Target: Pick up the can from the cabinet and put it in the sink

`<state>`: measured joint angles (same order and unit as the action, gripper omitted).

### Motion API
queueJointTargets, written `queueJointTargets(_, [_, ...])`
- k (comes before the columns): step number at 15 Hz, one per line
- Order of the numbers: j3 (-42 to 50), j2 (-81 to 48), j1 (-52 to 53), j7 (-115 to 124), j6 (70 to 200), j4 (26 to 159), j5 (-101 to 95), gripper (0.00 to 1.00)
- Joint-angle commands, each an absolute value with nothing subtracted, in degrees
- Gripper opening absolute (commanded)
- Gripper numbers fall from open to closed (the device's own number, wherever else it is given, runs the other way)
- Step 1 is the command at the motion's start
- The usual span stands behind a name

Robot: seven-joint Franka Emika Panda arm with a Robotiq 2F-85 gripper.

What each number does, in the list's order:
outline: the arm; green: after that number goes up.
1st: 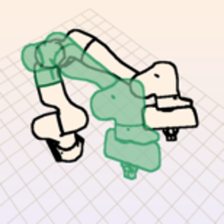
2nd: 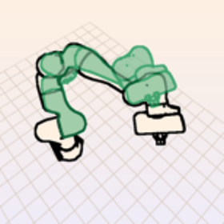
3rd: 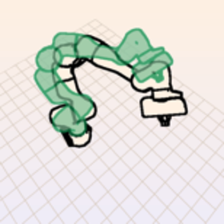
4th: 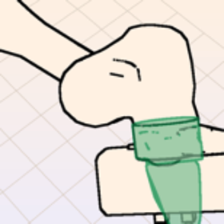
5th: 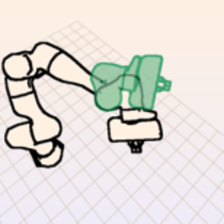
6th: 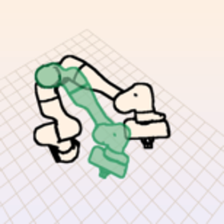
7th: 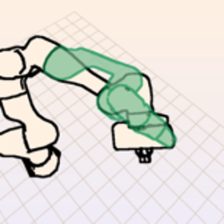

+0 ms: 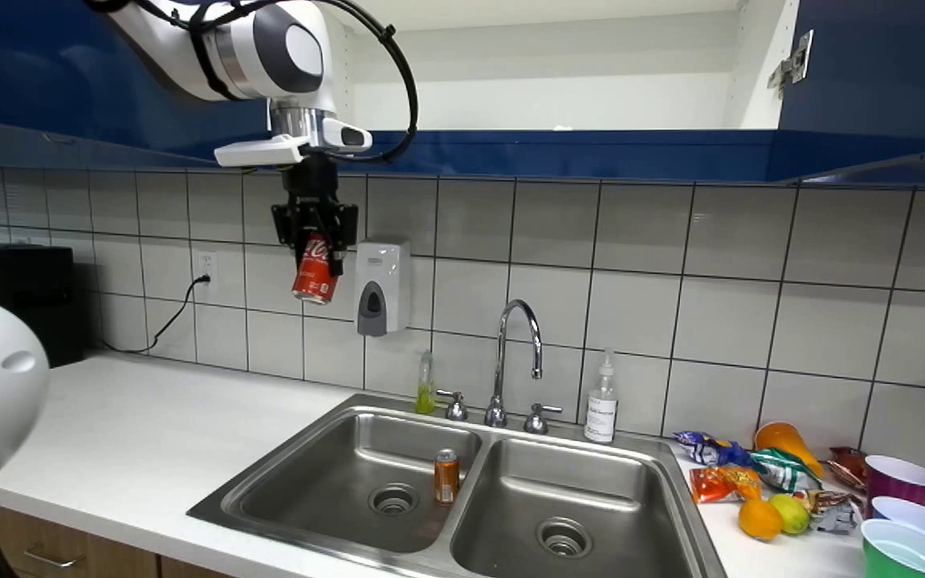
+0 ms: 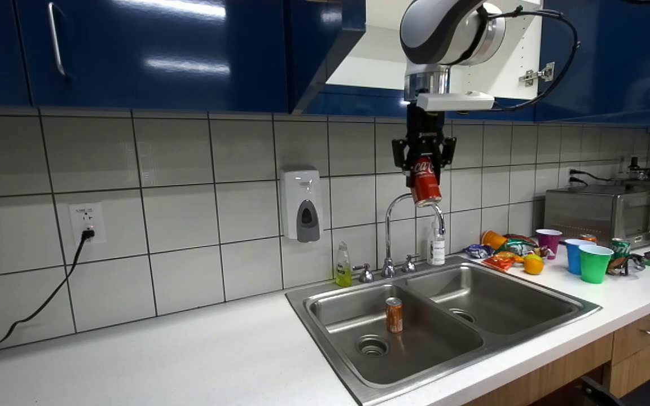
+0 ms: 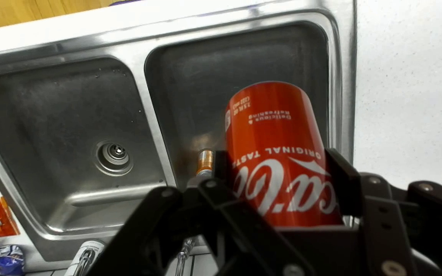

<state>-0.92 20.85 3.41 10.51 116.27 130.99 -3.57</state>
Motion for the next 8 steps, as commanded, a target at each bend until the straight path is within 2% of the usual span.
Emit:
queueJointTargets(1, [-1.5, 21.0, 2.3, 9.4, 119.0, 133.1, -2.7, 0.38])
queueJointTargets(8, [-0.9, 17.5, 1.7, 8.9, 125.6, 136.9, -3.0, 0.38])
